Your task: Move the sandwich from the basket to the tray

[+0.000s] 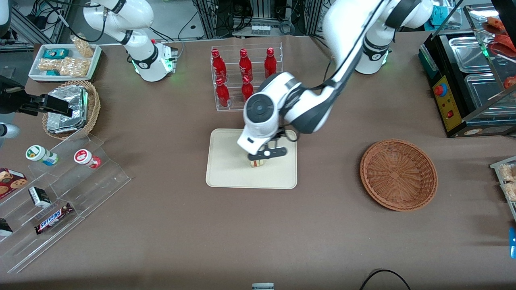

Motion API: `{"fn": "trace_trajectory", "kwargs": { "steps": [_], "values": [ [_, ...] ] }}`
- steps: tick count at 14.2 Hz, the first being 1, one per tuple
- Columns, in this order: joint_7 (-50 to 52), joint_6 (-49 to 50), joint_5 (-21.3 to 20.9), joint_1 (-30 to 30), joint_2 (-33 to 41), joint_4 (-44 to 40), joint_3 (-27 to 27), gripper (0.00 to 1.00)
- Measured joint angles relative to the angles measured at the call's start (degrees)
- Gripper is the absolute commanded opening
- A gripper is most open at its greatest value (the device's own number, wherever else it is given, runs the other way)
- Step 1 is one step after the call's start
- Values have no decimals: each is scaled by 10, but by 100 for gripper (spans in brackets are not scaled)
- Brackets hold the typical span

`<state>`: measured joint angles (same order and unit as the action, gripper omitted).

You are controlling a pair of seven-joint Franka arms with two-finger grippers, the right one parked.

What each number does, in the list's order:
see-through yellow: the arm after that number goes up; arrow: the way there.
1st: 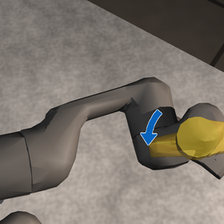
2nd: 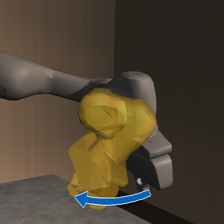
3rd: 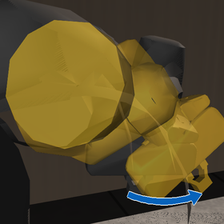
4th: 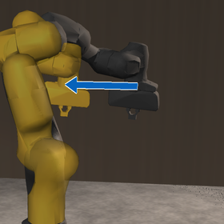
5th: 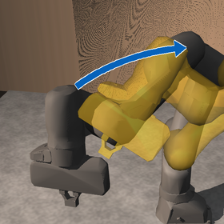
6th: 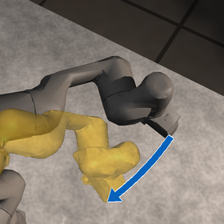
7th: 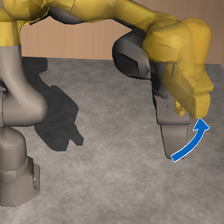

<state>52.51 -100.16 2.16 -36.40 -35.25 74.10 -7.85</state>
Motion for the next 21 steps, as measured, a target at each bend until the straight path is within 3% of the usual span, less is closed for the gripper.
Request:
{"fn": "trace_trajectory", "kwargs": {
  "steps": [4,8,10,17,21],
  "values": [
    [-38,114,0,79,96,36,3,100],
    [-159,269,-3,181,204,67,6,100],
    [-220,316,-28,232,247,76,7,100],
    [-377,360,-45,392,287,90,9,100],
    [-390,335,-45,404,334,164,3,100]
  ]
}}
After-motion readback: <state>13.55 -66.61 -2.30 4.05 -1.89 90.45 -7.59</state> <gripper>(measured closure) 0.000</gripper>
